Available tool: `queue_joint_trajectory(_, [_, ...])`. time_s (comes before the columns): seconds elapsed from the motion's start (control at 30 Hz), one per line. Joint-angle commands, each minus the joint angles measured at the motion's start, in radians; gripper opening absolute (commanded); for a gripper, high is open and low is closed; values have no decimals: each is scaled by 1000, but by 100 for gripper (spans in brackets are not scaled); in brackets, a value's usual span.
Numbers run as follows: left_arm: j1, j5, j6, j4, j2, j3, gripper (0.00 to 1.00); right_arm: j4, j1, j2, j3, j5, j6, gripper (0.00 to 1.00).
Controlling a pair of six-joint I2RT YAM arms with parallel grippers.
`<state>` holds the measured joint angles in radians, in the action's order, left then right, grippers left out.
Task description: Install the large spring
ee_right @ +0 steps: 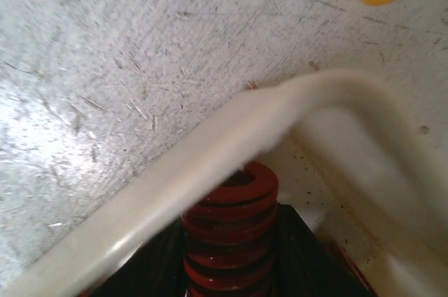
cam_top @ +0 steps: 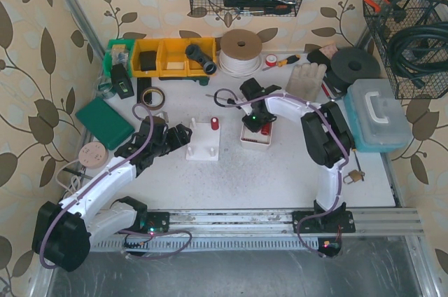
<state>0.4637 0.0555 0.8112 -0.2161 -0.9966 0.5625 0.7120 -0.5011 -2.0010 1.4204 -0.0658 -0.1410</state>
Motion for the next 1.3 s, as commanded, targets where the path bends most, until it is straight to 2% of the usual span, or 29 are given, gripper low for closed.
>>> queue_joint_trajectory(0.0, [-12,6,-7,3,13,31,85,-19,15,93,4,94,68,0])
queue_joint_trajectory(0.2, [-17,80,-23,-43,-46,85,85,-30,22,171,-7,174,139,0])
queue_joint_trajectory(0.37, [-17,187,-38,-10,-72,121,79,-42,40,271,-49,252,219,0])
queue_joint_trajectory(0.47, [-17,284,62,68,-78,122,78,-105,67,369,-110,348,309,0])
queue_joint_trajectory(0.57, [-17,365,193,213,-87,123,78,-188,87,479,-176,447,373,0])
queue_joint_trajectory(0.67, [-16,445,296,343,-109,150,78,-261,92,543,-235,605,340,0])
queue_joint_trajectory(0.73, [-17,502,321,356,-137,213,78,-272,90,559,-252,695,294,0])
queue_joint_trajectory(0.87, [-16,657,299,248,-233,371,78,-290,71,646,-322,635,134,0])
queue_joint_trajectory(1.03, [4,796,255,117,-306,485,77,-438,68,834,-478,569,-41,0])
queue_joint_trajectory(1.17, [66,830,130,-77,-344,564,76,-398,67,852,-465,623,-115,0])
queue_joint_trajectory(1.27, [105,848,114,-101,-365,577,74,-358,62,836,-443,666,-163,0])
